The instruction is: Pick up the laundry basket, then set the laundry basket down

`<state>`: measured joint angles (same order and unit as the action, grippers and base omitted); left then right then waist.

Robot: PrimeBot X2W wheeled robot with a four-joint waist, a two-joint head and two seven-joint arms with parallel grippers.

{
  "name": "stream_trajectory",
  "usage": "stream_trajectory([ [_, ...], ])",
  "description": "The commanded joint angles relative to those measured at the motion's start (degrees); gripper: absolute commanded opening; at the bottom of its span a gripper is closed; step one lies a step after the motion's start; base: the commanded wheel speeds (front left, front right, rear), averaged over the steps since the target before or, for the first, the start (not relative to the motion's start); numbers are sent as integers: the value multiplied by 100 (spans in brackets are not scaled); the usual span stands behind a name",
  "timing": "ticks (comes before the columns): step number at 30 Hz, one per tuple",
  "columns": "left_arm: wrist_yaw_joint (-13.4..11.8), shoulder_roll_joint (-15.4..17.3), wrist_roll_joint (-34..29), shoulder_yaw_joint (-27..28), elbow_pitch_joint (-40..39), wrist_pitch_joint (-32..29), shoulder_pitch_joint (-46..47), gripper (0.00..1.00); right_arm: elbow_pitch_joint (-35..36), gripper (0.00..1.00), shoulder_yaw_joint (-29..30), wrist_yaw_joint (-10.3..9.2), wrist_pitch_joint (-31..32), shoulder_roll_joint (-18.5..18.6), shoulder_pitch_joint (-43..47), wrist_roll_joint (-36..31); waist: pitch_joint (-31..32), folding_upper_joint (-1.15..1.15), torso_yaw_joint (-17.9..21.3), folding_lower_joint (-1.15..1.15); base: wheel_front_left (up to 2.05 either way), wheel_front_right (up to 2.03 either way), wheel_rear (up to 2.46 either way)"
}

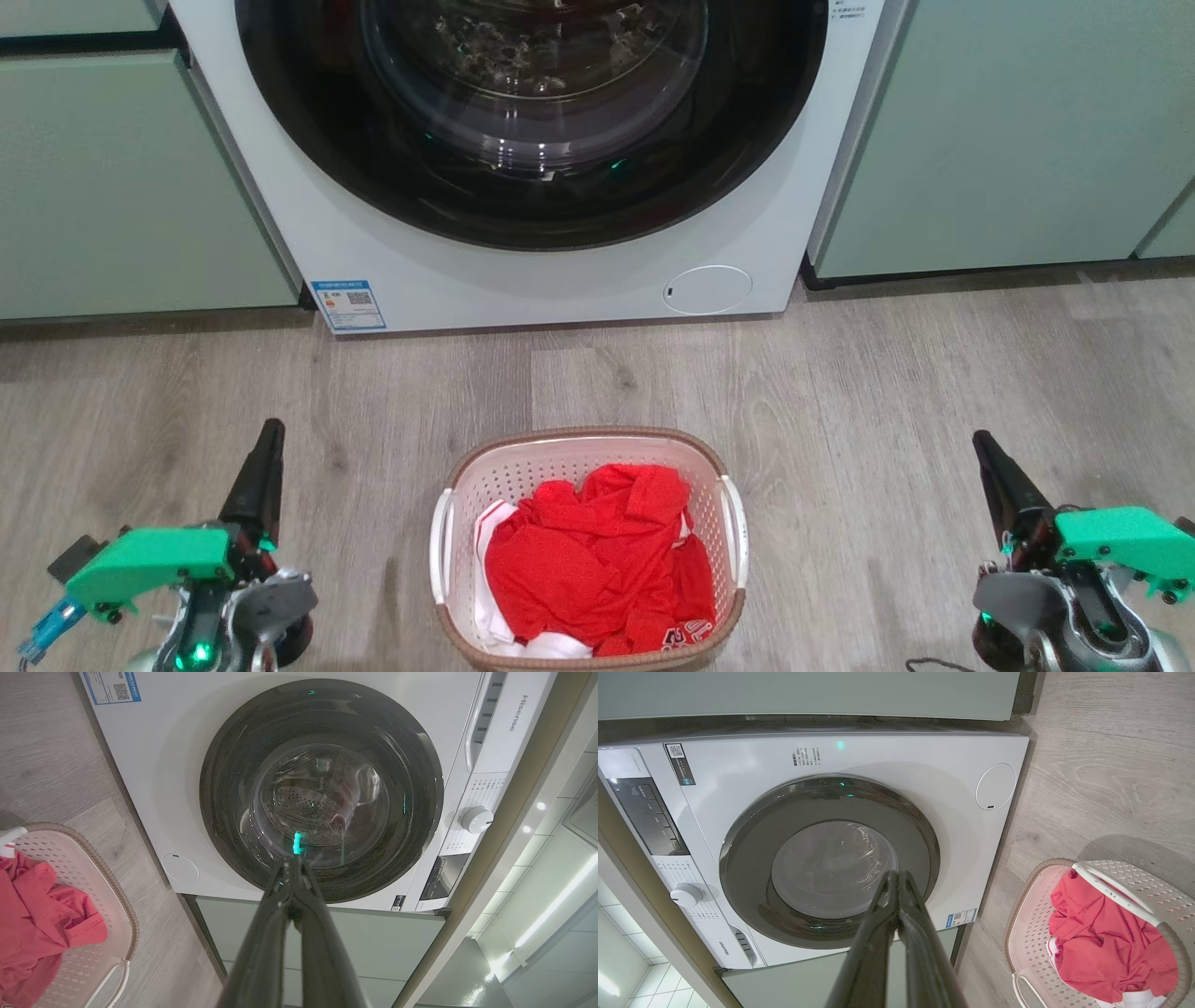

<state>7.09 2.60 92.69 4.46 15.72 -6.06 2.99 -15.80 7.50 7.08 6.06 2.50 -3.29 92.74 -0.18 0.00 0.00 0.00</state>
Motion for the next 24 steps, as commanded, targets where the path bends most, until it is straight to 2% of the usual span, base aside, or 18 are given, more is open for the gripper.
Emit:
stream_trajectory([
  [1,40,32,-53,207,-168,-43,320,0,178,0,-95,41,45,40,-290,-60,0,0,0,0,0,0,0],
  [2,40,32,-53,207,-168,-43,320,0,178,0,-95,41,45,40,-290,-60,0,0,0,0,0,0,0],
  [3,0,0,-2,0,0,0,0,100,0,100,0,0,0,0,0,0,0,0,0,0,0,0,0],
  [16,-2,-10,-218,54,147,181,-23,100,-128,100,-21,3,-180,-19,1,-224,-9,0,0,0,0,0,0],
  [24,-23,-7,-515,146,96,315,57,100,-57,100,-1,6,-314,-15,-85,-610,-18,0,-15,0,0,0,0],
])
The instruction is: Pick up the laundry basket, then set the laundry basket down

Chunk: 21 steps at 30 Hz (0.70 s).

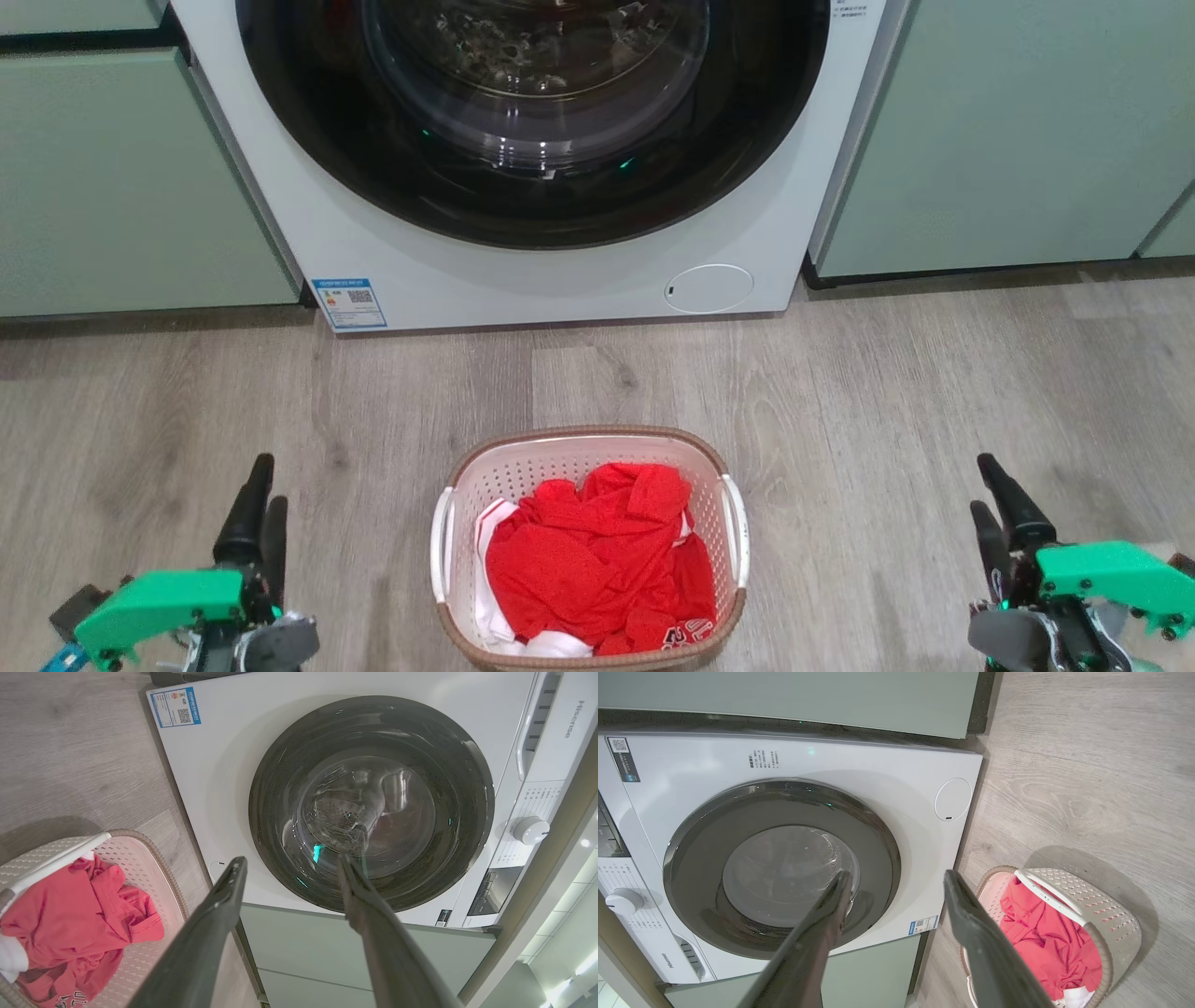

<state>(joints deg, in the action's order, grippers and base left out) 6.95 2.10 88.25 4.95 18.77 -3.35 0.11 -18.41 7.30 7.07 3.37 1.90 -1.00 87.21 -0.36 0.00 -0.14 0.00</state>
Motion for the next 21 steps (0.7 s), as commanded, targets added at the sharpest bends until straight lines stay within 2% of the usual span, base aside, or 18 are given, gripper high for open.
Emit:
stream_trajectory([
  [1,-9,43,-125,106,-235,61,356,100,227,100,21,7,-62,46,-325,-114,-2,0,-5,0,0,0,0],
  [9,-67,45,-616,115,-510,195,408,100,345,100,116,10,-197,50,-420,-712,-14,0,-40,0,0,0,0],
  [21,-306,49,-1403,57,-947,380,479,100,709,100,73,14,-382,55,-544,-1671,-33,0,-88,0,0,0,0],
])
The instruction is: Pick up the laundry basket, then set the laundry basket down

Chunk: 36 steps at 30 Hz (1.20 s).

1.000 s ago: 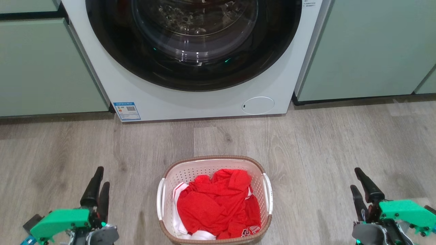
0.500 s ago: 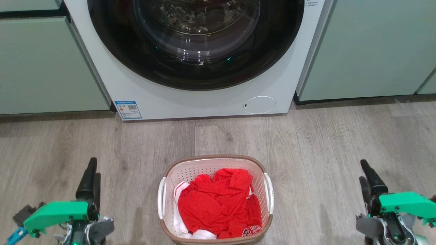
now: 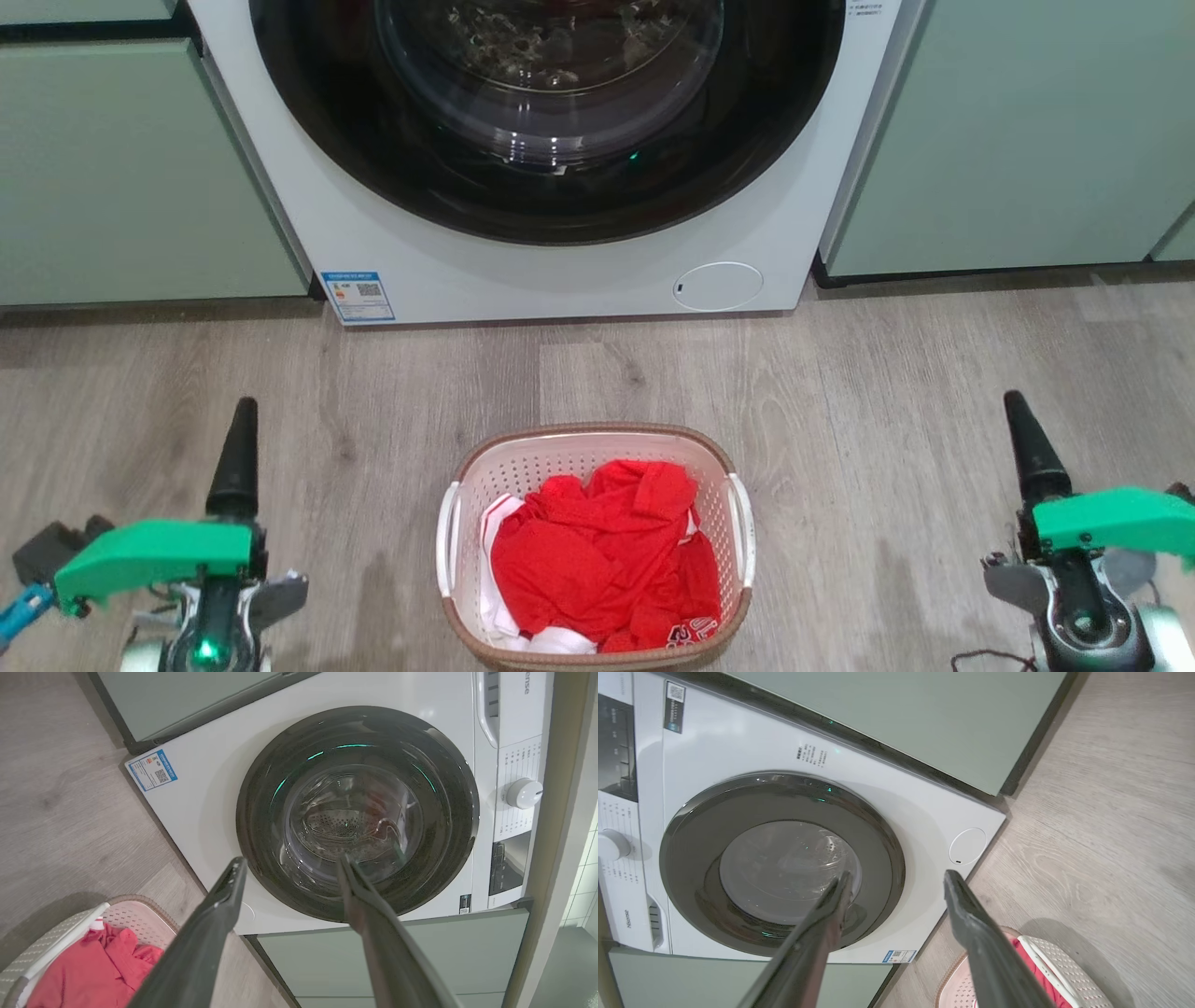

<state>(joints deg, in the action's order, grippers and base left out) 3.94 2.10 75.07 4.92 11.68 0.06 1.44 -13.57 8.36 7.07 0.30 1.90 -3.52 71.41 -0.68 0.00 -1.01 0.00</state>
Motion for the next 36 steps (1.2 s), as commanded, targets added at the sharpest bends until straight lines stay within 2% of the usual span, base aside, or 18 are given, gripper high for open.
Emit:
stream_trajectory([
  [1,-28,49,-168,56,-284,56,355,100,260,100,-40,14,-91,56,-300,-168,-2,0,-4,0,0,0,0],
  [14,-380,54,-1462,-143,-864,274,444,100,771,100,-402,18,-310,62,-383,-1525,-25,0,-40,0,0,0,0],
  [28,-628,60,-3158,-758,-1167,509,494,100,1268,100,-770,23,-545,69,-467,-3093,-40,0,-113,0,0,0,0],
  [32,-729,175,-3684,-1038,-1147,576,532,100,1285,100,-882,24,-612,71,-473,-3541,-34,0,-124,0,0,0,0],
  [36,-1000,372,-4170,-1440,-1172,643,601,100,1213,100,-900,25,-679,73,-476,-3960,-30,0,-124,0,0,0,0],
])
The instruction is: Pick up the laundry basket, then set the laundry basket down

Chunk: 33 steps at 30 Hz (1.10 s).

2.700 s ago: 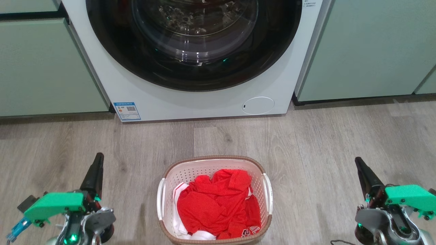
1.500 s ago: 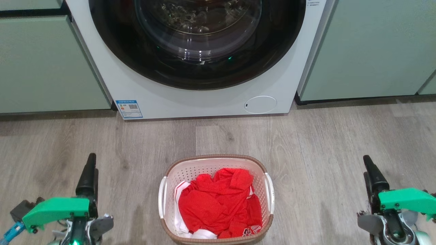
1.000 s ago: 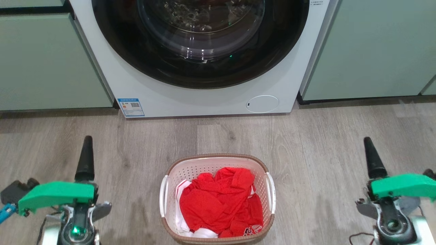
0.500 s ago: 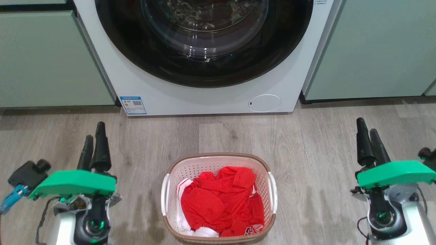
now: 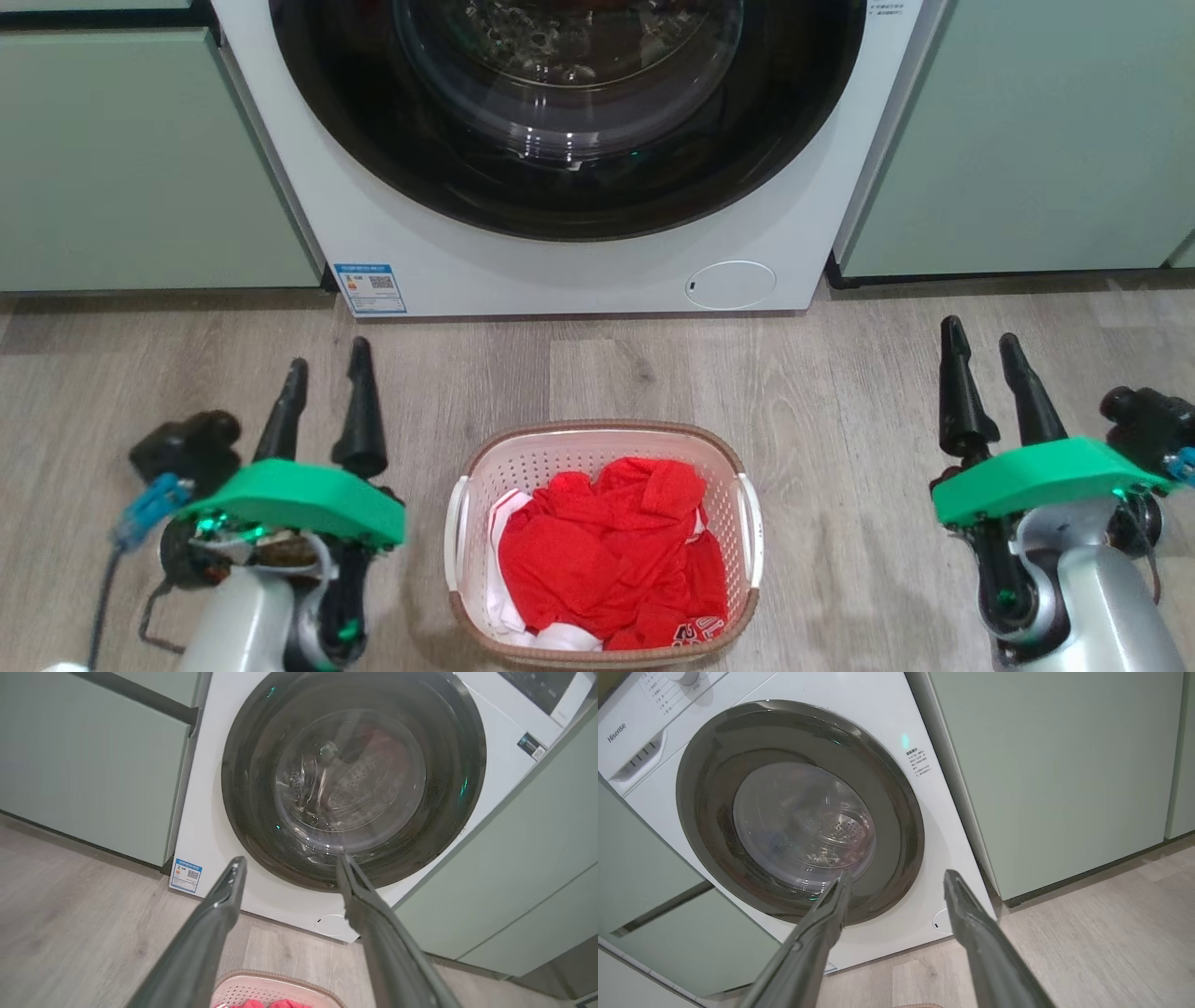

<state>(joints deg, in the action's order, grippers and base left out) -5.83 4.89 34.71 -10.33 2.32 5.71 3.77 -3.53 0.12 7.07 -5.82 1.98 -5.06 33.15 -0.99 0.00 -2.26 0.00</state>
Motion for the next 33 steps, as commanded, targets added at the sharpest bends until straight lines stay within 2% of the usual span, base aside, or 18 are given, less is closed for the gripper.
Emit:
stream_trajectory([
  [1,-74,142,-209,-26,-207,95,371,100,192,100,-72,26,-84,65,-329,-231,1,0,2,0,0,0,0],
  [12,-375,589,-974,-1085,244,280,612,100,-113,100,-244,29,-269,70,-357,-1064,28,0,1,0,0,0,0],
  [20,-644,774,-1471,-1657,455,415,836,100,-280,100,-375,32,-404,74,-434,-1690,23,0,-22,0,0,0,0],
  [23,-804,744,-1535,-1694,555,465,880,100,-288,100,-376,33,-454,76,-458,-1823,11,0,-36,0,0,0,0],
  [27,-887,702,-1588,-1699,561,532,914,100,-268,100,-387,34,-521,78,-492,-2027,-6,0,-55,0,0,0,0],
  [29,-886,644,-1565,-1646,522,566,910,100,-251,100,-397,35,-554,79,-509,-2142,-17,0,-63,0,0,0,0],
  [33,-673,509,-1481,-1465,411,633,851,100,-247,100,-396,36,-622,81,-538,-2240,-40,0,-74,0,0,0,0],
])
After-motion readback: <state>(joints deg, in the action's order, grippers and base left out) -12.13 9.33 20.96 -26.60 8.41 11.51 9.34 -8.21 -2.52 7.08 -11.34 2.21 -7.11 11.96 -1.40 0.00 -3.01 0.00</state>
